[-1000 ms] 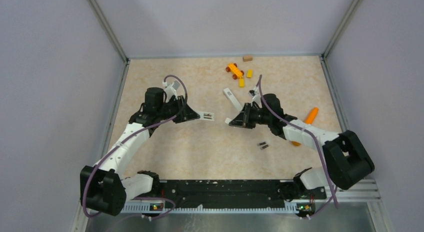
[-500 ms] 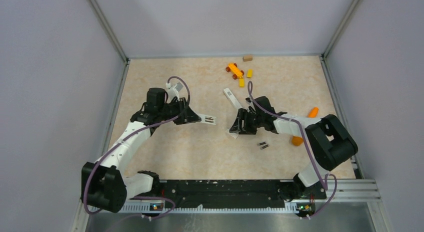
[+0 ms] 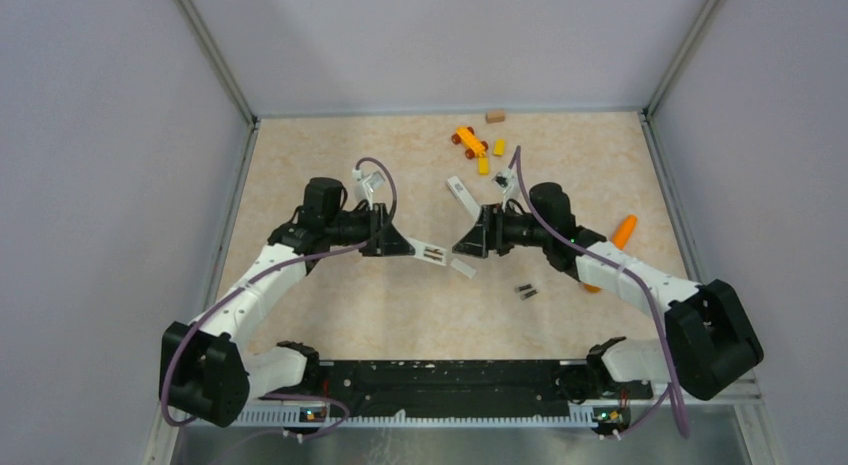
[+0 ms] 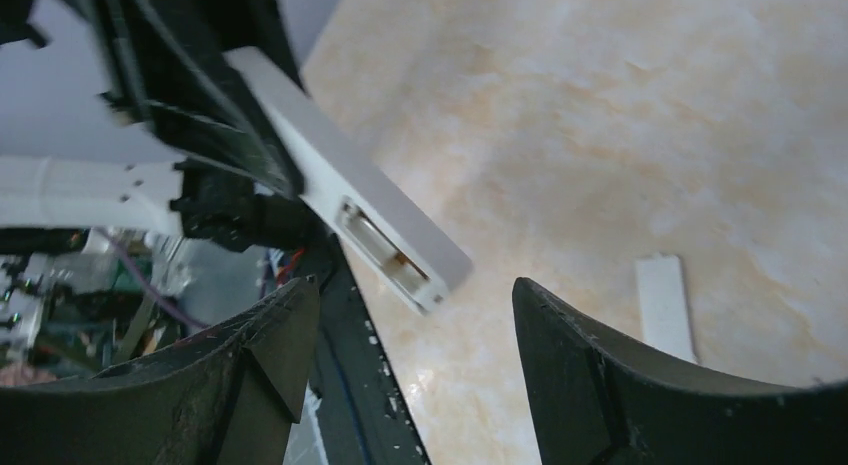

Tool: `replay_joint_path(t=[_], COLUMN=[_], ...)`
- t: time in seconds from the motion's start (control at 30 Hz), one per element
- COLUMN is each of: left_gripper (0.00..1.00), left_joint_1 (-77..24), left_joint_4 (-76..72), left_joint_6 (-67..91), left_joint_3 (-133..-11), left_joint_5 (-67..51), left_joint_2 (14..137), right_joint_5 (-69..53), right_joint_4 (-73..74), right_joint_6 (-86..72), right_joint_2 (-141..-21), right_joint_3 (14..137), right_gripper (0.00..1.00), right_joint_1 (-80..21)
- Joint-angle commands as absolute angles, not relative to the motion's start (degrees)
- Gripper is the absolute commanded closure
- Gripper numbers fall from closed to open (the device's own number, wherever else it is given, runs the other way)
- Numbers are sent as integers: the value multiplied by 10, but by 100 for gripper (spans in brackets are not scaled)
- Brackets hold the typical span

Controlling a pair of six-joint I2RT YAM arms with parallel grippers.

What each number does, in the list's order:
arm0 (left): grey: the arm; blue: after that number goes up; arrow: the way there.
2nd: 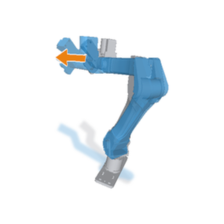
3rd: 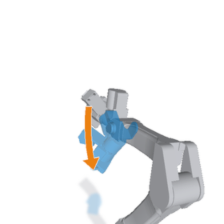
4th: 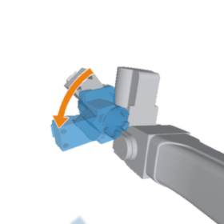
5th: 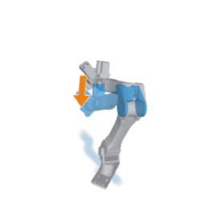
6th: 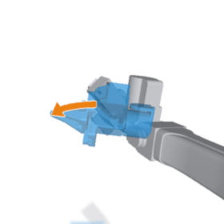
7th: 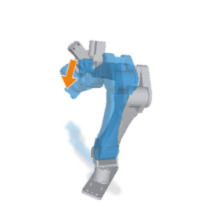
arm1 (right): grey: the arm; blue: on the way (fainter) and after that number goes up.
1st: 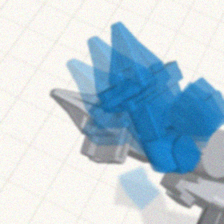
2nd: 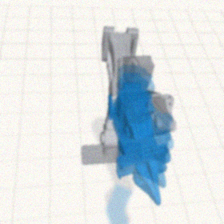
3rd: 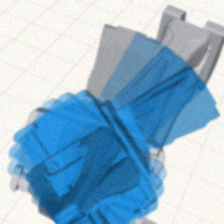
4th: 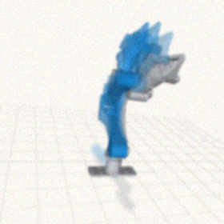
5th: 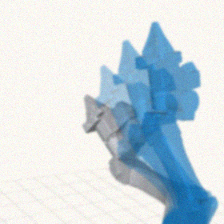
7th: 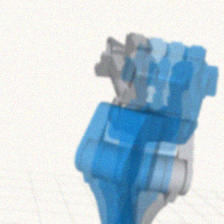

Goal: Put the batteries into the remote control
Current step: Place the battery cover at the center of the board, then adjust the remote control.

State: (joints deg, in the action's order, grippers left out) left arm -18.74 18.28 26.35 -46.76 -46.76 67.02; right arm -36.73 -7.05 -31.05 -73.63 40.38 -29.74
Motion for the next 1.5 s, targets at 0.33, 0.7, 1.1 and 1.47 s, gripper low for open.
replay_joint_path(t=[0.33,0.7,1.1,1.47], left_gripper=[92,34,22,29], left_joint_1=[-248,-248,-248,-248], left_joint_4=[142,17,-356,-432], left_joint_6=[191,287,584,643], left_joint_3=[-497,-486,-374,-367], left_joint_5=[-613,-606,-378,-373], left_joint_2=[602,543,491,539], right_joint_5=[-609,-551,-357,-384], right_joint_4=[-67,-216,-504,-511], right_joint_6=[-125,-258,-543,-568], right_joint_2=[-714,-692,-675,-711], right_joint_3=[467,443,401,424], right_gripper=[32,100,100,100], right_joint_1=[-403,-404,-406,-406])
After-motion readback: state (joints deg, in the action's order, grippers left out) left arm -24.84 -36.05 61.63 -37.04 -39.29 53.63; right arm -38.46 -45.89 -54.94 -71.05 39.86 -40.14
